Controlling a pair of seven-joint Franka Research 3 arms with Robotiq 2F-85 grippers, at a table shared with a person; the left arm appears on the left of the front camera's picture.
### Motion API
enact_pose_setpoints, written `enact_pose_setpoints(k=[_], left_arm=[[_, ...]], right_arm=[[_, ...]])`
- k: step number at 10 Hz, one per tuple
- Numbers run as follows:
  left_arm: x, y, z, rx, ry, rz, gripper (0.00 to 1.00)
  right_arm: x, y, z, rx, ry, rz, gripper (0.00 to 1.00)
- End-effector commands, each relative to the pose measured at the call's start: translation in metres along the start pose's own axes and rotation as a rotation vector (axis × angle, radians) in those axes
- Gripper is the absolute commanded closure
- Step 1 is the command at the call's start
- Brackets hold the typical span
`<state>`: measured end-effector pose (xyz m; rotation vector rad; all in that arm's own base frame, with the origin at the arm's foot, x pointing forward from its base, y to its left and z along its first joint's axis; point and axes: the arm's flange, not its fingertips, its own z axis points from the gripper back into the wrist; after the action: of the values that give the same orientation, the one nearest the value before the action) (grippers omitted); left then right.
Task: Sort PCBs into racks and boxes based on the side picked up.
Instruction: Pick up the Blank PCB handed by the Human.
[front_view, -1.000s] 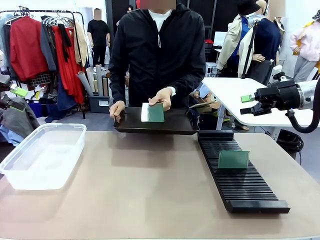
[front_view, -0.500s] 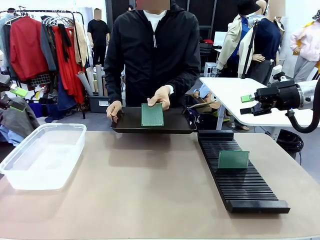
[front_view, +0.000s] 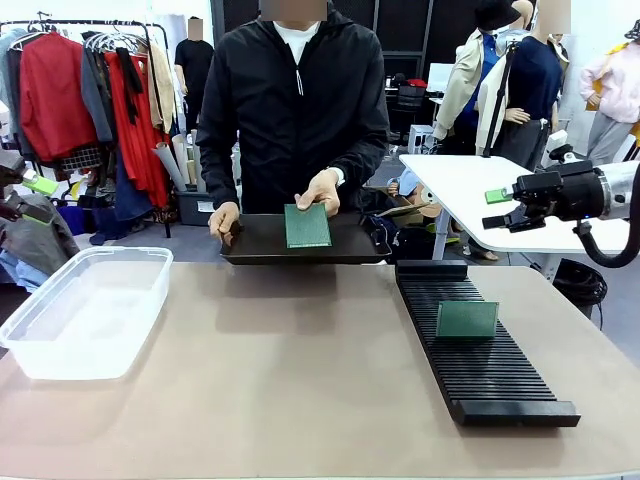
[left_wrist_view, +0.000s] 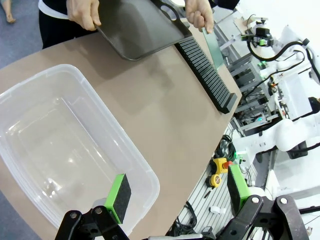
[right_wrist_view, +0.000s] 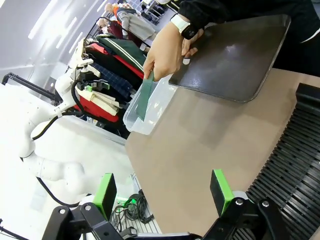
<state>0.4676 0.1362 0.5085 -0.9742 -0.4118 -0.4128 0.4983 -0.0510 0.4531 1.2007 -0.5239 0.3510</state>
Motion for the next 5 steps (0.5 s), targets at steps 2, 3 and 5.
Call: enact_pose_setpoints(k=[2, 3, 5], left_arm=[[0.016, 0.009, -0.018, -0.076, -0.013, 0.035, 0.00], [0.018, 0.012, -0.026, -0.106, -0.016, 0.042, 0.00], [0.021, 0.019, -0.041, -0.149, -0.037, 0.052, 0.00]], right_arm=[[0.005, 0.007, 0.005, 0.018, 0.017, -0.066, 0.00], [0.005, 0.009, 0.006, 0.013, 0.013, -0.071, 0.00], [0.005, 0.010, 0.004, 0.010, 0.025, -0.078, 0.00]])
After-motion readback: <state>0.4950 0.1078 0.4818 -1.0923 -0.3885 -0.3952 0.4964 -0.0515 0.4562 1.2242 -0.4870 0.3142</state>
